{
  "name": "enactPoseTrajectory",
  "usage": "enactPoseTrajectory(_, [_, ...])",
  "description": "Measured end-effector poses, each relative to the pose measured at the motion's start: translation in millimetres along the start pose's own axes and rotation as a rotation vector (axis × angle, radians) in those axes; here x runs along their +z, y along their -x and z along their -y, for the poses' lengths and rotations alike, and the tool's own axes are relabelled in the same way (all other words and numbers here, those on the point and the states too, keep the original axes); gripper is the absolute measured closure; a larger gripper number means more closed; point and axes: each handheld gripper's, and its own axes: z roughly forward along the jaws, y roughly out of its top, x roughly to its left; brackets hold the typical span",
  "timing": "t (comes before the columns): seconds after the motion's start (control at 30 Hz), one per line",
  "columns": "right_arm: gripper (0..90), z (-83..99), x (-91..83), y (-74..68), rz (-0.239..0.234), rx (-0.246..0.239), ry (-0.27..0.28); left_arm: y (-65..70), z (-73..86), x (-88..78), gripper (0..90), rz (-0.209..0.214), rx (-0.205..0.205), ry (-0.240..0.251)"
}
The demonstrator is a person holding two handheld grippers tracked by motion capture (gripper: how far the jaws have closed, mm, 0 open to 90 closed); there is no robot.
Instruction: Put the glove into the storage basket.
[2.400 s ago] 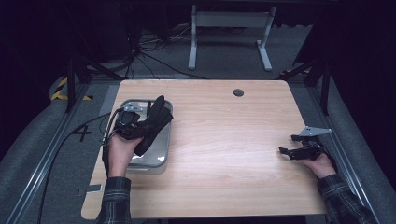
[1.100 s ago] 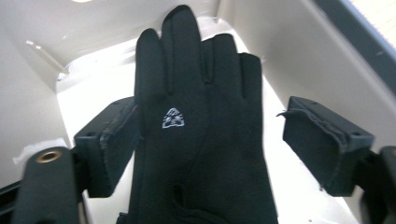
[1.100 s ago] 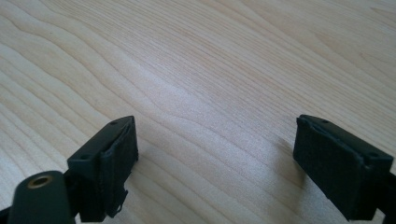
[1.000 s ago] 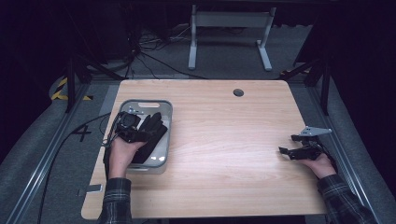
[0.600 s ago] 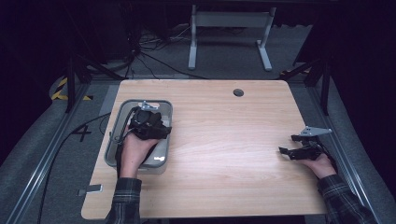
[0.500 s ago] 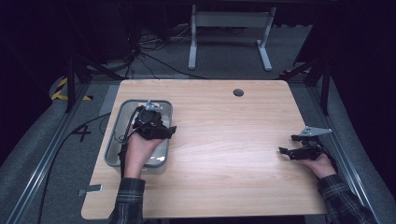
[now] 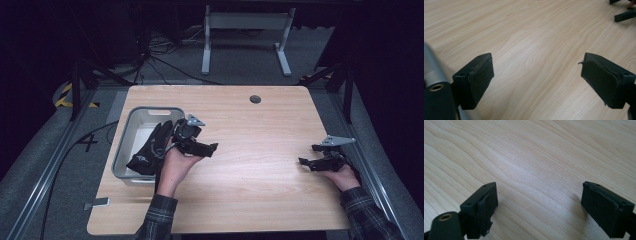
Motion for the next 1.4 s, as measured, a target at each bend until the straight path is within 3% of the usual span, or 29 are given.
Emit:
enactPoseTrajectory(0.37, [14.5, 0.0, 0.0, 0.0, -0.002, 0.0, 0.0, 46.7, 10.3, 45.7, 10.1, 0.047, 0.087, -0.008])
enactPoseTrajectory(0.6, [14.5, 0.0, 0.0, 0.0, -0.001, 0.0, 0.0, 63.0, 22.1, 68.1, 9.5, 0.068, 0.127, -0.039])
enactPoseTrajectory(0.8, [14.5, 0.0, 0.0, 0.0, -0.001, 0.0, 0.0, 73.4, 33.3, 86.5, 9.0, 0.076, 0.147, -0.083])
enactPoseTrajectory(1.07, [14.5, 0.0, 0.0, -0.1, -0.001, -0.001, -0.001, 82.2, 44.7, 107.8, 6.2, 0.056, 0.184, -0.155])
enactPoseTrajectory(1.4, [14.5, 0.0, 0.0, -0.1, -0.002, -0.001, -0.001, 82.2, 50.4, 113.6, 0.0, 0.086, 0.21, -0.107])
